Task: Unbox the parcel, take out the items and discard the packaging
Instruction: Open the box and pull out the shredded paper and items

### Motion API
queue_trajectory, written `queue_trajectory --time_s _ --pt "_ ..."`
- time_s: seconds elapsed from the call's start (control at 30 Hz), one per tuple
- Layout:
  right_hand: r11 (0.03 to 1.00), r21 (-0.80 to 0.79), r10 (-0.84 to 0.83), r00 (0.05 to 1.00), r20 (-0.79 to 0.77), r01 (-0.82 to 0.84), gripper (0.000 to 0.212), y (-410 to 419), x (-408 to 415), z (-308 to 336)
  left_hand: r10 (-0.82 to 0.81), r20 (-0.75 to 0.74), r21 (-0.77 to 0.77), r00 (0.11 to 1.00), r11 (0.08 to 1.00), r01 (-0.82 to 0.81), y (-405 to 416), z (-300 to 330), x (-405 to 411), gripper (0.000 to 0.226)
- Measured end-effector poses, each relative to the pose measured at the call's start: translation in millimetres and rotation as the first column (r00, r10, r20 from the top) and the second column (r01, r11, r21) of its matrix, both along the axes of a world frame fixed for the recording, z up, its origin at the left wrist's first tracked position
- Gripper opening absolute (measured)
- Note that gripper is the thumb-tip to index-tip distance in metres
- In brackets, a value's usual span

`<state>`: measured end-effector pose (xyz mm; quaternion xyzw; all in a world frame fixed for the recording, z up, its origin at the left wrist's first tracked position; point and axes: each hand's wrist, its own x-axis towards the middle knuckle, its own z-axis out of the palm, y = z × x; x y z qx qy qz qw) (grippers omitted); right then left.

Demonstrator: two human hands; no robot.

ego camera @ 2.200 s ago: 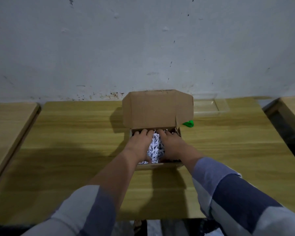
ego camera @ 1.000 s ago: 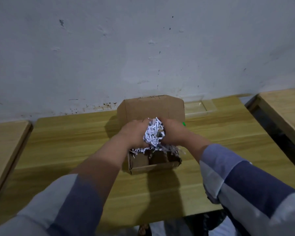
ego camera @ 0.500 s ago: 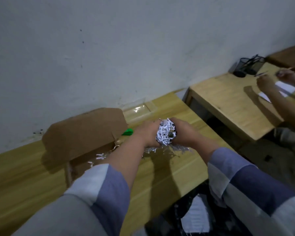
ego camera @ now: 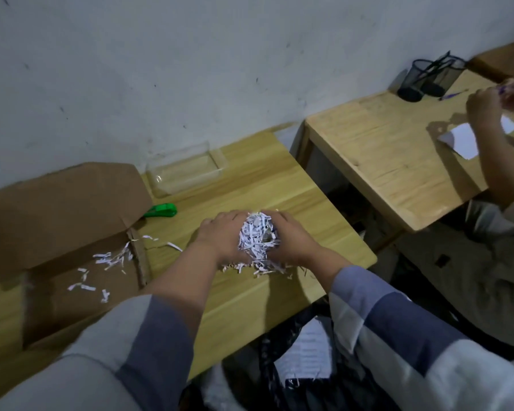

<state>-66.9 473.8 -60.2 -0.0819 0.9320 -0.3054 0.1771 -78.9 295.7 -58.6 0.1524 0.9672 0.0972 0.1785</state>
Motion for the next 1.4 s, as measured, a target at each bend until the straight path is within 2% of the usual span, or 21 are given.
queue_trajectory --time_s 0.1,0.17,0.27,0.37,0.47,0.6,0.7,0.8,0.9,0.97,1.03,1.1,1.23,1.33,1.4 --pt "0.993 0.053 0.100 0.990 0.096 -0.106 0.095 6.4 -10.8 21.2 0.027 0.037 0.008 0.999 1.000 -0.027 -7.8 15.8 3.0 0.124" --pt "0.990 0.052 0.127 0.985 0.114 -0.133 0.091 11.6 -15.5 36.1 0.043 0.029 0.029 0.999 0.999 -0.044 -9.6 23.9 7.4 0.120" --pt "0.998 0.005 0.067 0.994 0.083 -0.068 0.067 17.3 -16.8 55.8 0.070 -0.078 0.123 0.994 0.991 -0.060 -2.4 30.5 15.0 0.085" --pt "0.999 0.010 -0.052 0.993 -0.106 0.054 0.043 16.1 -17.9 54.0 0.076 -0.228 0.216 0.971 0.976 -0.025 9.7 26.1 24.9 0.044" --pt "0.999 -0.027 -0.043 0.988 -0.150 0.040 0.022 10.1 -14.5 36.8 0.054 -0.211 0.173 0.976 0.985 -0.017 16.4 12.3 32.6 0.031" --pt "1.000 0.007 0.028 0.990 -0.137 -0.027 0.017 2.6 -2.9 11.2 0.135 -0.200 0.072 0.971 0.990 -0.122 8.8 1.0 38.4 0.036" --pt "0.999 0.012 -0.029 0.990 -0.138 0.031 0.020 4.6 -1.3 5.1 0.225 -0.149 0.079 0.963 0.973 -0.215 -5.7 -2.1 43.6 0.036" --pt "0.995 0.089 -0.040 0.991 -0.129 0.052 0.027 12.6 -4.5 4.9 0.265 -0.122 0.106 0.956 0.962 -0.253 -14.2 -2.4 48.0 0.037" --pt "0.986 0.154 -0.020 0.976 -0.219 0.055 0.022 15.8 -9.7 11.0 0.283 -0.174 0.163 0.943 0.953 -0.256 -8.1 3.1 48.0 0.036" --pt "0.990 0.129 -0.014 0.956 -0.294 0.054 0.017 11.0 -12.8 18.4 0.282 -0.239 0.203 0.929 0.950 -0.236 -0.5 8.5 44.3 0.034" --pt "0.997 0.071 0.017 0.939 -0.344 0.008 0.021 0.2 -17.2 23.6 0.261 -0.211 0.203 0.942 0.954 -0.219 7.1 11.7 39.3 0.036" --pt "0.997 0.065 0.064 0.962 -0.266 -0.049 0.023 -12.6 -23.4 24.4 0.269 -0.113 0.168 0.957 0.954 -0.248 12.0 9.7 36.5 0.043" --pt "0.933 0.321 0.198 0.978 -0.073 -0.165 0.034 -30.0 -40.1 18.9 0.326 -0.037 0.124 0.945 0.939 -0.319 9.5 -3.9 38.0 0.066" --pt "0.915 0.333 0.223 0.973 0.054 -0.228 0.038 -32.3 -50.7 23.6 0.307 -0.022 0.092 0.951 0.948 -0.304 4.0 -8.9 39.6 0.075" --pt "0.911 0.334 0.224 0.971 0.084 -0.240 0.037 -31.2 -52.4 28.0 0.292 -0.027 0.077 0.956 0.954 -0.289 2.2 -9.5 40.9 0.077"
